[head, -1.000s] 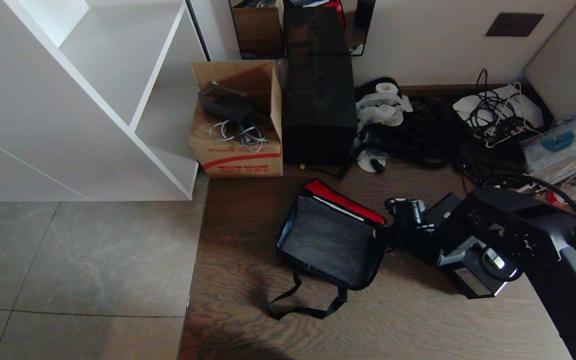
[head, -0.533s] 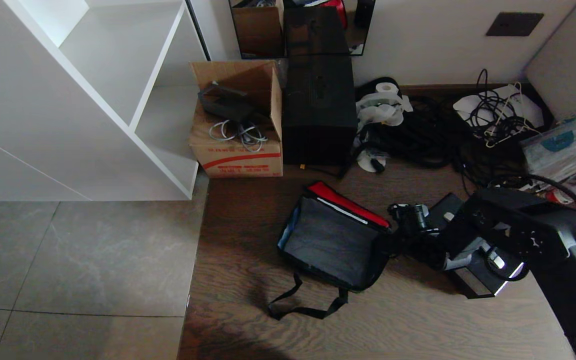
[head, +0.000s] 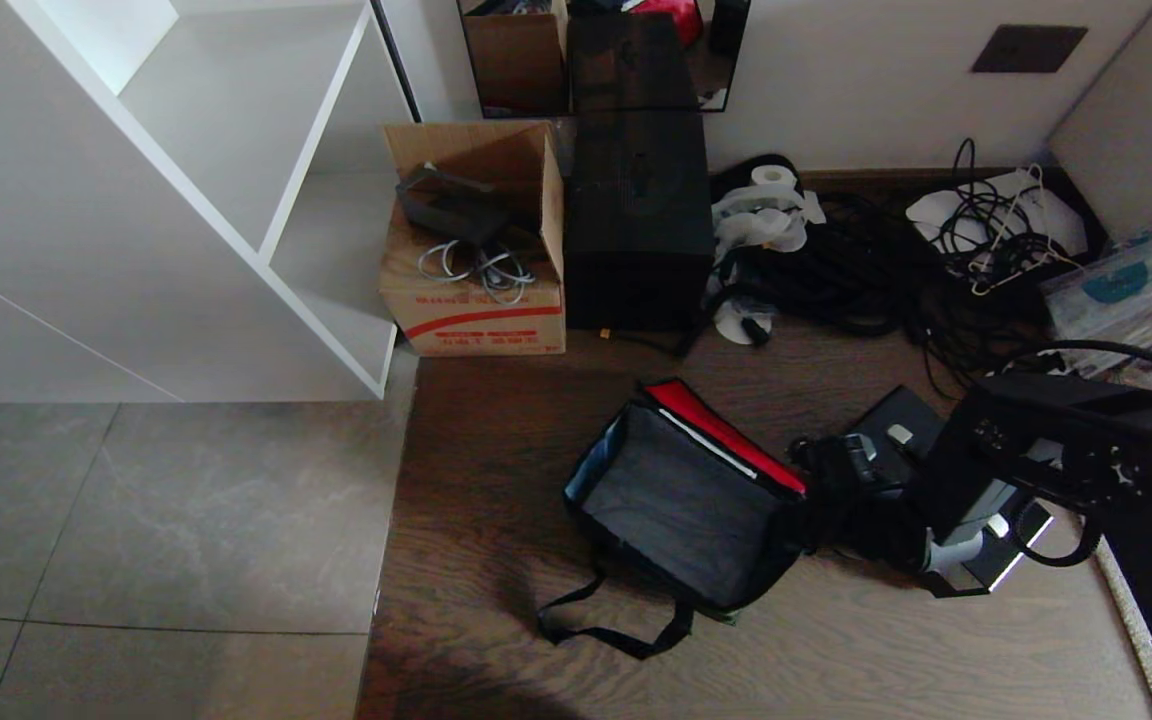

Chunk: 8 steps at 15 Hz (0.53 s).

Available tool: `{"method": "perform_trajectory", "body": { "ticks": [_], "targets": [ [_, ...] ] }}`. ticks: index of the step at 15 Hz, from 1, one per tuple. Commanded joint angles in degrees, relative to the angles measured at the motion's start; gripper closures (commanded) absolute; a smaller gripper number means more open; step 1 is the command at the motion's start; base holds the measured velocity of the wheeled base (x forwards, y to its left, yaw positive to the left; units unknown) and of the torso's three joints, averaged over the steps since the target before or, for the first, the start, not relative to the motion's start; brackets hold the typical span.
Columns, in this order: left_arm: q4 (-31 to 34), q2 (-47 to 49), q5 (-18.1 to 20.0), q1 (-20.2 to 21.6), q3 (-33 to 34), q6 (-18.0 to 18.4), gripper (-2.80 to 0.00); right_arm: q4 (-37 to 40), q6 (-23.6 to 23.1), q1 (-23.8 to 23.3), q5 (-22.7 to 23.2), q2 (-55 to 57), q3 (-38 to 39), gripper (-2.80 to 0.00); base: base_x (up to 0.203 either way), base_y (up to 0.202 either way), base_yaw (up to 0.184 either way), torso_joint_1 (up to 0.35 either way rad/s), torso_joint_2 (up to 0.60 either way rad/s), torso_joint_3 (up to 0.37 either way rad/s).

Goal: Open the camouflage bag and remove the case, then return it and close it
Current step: Grip the handle again

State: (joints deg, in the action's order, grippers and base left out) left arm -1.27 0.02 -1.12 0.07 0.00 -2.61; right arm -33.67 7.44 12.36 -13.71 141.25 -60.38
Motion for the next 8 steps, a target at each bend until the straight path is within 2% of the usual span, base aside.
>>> {"method": "perform_trajectory", "body": {
  "ticks": [1,3,4,8],
  "targets": [
    [0.0,0.0,0.0,0.0,0.6,0.0,0.00,0.0,-1.3,1.2,-0.2,-1.9,3.7,0.00,0.000,0.000,0.000,0.000,0.00,0.000],
    [0.0,0.0,0.0,0.0,0.6,0.0,0.00,0.3,-1.6,1.6,-0.1,-1.8,4.7,0.00,0.000,0.000,0.000,0.000,0.00,0.000],
    [0.0,0.0,0.0,0.0,0.6,0.0,0.00,0.5,-1.6,1.6,-0.1,-1.6,4.6,-2.80,0.000,0.000,0.000,0.000,0.00,0.000],
    [-0.1,0.0,0.0,0.0,0.6,0.0,0.00,0.5,-1.7,1.8,0.6,-3.0,3.4,-2.80,0.000,0.000,0.000,0.000,0.00,0.000]
  ]
}}
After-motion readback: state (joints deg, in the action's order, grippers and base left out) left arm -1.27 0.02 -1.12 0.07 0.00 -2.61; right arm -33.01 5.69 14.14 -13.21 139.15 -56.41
